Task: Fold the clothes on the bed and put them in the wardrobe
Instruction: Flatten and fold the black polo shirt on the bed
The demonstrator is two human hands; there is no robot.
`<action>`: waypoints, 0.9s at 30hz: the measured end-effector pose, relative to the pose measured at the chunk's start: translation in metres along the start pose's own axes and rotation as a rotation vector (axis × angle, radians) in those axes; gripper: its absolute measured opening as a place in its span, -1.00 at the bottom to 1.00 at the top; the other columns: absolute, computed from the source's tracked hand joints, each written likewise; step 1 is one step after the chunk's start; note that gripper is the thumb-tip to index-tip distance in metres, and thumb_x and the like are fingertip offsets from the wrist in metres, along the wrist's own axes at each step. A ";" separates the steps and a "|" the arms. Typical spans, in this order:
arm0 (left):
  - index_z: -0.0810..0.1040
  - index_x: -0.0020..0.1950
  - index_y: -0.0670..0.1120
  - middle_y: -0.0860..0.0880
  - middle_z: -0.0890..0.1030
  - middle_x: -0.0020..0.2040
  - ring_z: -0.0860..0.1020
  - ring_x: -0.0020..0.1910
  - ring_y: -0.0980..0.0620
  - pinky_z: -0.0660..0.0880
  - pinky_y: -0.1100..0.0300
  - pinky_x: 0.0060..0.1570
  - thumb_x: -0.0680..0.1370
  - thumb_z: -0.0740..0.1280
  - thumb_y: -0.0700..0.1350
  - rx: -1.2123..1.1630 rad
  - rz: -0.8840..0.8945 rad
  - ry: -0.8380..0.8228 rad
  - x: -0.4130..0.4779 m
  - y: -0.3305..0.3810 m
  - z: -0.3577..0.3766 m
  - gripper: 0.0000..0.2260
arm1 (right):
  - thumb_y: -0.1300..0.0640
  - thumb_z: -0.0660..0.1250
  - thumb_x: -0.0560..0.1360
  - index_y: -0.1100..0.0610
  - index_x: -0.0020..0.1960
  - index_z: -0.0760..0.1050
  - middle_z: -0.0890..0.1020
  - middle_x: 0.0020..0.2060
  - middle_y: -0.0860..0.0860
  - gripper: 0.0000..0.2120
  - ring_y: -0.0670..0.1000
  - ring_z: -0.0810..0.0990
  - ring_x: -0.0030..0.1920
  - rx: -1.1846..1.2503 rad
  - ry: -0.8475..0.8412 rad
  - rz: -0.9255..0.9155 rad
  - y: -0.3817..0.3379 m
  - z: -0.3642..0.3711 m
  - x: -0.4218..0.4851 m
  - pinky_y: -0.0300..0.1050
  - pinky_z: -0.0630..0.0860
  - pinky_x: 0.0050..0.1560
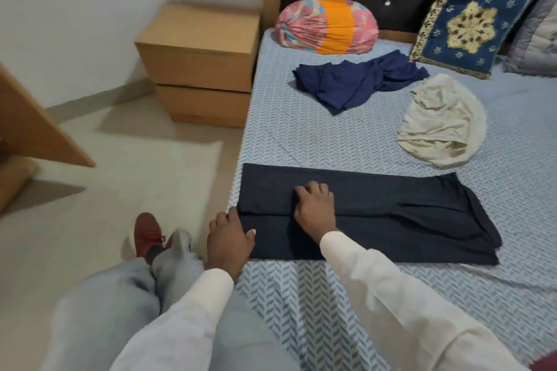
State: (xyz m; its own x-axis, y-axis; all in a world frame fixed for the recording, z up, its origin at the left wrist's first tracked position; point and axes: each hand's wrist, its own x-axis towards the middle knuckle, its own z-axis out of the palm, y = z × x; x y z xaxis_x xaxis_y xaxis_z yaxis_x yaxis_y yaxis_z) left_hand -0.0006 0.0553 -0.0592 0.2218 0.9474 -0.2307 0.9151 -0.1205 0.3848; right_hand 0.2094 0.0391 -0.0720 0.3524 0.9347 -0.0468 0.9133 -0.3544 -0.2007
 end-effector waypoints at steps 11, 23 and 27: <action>0.57 -0.12 0.00 -0.07 0.67 -0.04 0.61 -0.07 -0.09 0.56 0.08 -0.07 0.38 0.35 0.06 -0.511 -0.183 -0.287 -0.002 -0.010 -0.007 -0.82 | -0.24 0.37 0.43 0.18 0.43 0.21 0.37 0.32 0.14 -0.23 0.21 0.38 0.31 0.120 -0.254 0.044 -0.129 -0.001 0.025 0.08 0.47 0.14; 0.45 -0.12 0.00 0.03 0.56 -0.16 0.52 -0.18 0.02 0.49 0.09 -0.14 0.36 0.35 -0.21 -0.618 0.109 -0.002 -0.023 0.010 0.007 -0.82 | 0.17 0.41 0.35 0.11 -0.14 0.55 0.66 -0.08 0.16 -0.90 0.19 0.64 0.01 0.877 -0.320 0.447 -0.060 -0.017 0.055 0.00 0.55 -0.12; 0.53 0.13 0.05 0.07 0.47 0.02 0.48 -0.01 0.09 0.46 0.20 -0.06 0.44 0.31 -0.24 -0.318 0.351 -0.013 -0.025 0.025 0.023 -0.68 | 0.15 0.50 0.39 0.08 -0.15 0.49 0.61 -0.21 0.04 -0.82 0.03 0.61 -0.24 0.780 -0.274 0.392 -0.021 -0.017 0.048 -0.07 0.58 -0.23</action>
State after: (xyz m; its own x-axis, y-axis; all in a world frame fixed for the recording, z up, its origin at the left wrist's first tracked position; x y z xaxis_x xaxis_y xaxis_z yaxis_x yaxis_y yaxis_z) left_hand 0.0247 0.0217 -0.0642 0.5055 0.8615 -0.0485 0.6361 -0.3341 0.6956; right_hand 0.2109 0.0912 -0.0530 0.4564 0.7605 -0.4618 0.3064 -0.6216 -0.7209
